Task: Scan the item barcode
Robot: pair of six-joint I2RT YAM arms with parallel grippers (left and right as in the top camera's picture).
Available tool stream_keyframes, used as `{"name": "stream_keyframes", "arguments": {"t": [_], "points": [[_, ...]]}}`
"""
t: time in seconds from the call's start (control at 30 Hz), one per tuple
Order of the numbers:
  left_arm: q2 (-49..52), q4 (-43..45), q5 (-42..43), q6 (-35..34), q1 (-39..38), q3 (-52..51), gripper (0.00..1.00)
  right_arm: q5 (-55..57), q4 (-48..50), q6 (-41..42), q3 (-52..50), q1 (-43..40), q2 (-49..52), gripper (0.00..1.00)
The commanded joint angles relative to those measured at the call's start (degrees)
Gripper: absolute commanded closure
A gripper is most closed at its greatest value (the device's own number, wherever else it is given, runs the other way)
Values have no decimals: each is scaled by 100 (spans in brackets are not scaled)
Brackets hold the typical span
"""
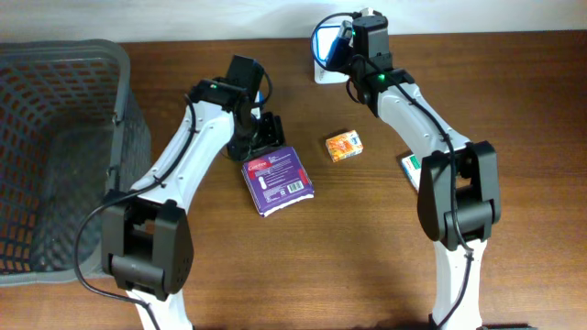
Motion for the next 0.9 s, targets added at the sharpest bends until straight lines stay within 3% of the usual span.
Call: {"name": "stream_keyframes", "arguments": {"t": [0.0, 0.13, 0.23, 0.37, 0.47, 0.57, 0.7, 0.73, 0.87], "points": [[-87, 7, -103, 70, -44, 46, 28, 306, 90, 118, 155, -11, 127, 91], [-87, 7, -105, 70, -44, 46, 27, 214, 85, 267, 168, -13, 216, 92], [-87, 4, -208, 70, -44, 46, 27, 61, -402, 267, 313, -345, -278, 96], [-87, -4, -208, 70, -48, 46, 27, 61, -2302, 267, 671, -2009, -1296, 96], [-87, -37, -205, 70, -48, 46, 27, 258, -3748, 267, 662, -3628, -1246, 96], [-87, -37, -208, 70, -48, 46, 28, 684, -4559, 262, 640, -4929, -826, 96], [-87, -44, -205, 70, -48, 46, 27, 684, -4828, 219, 636, -5855, -168, 93], [-87, -50, -205, 70, -48, 46, 27, 684, -4826, 214, 636, -5954, -140, 85], [-87, -52, -208, 120, -42, 48, 26, 649, -4953, 199, 651, -6131, -142, 24]]}}
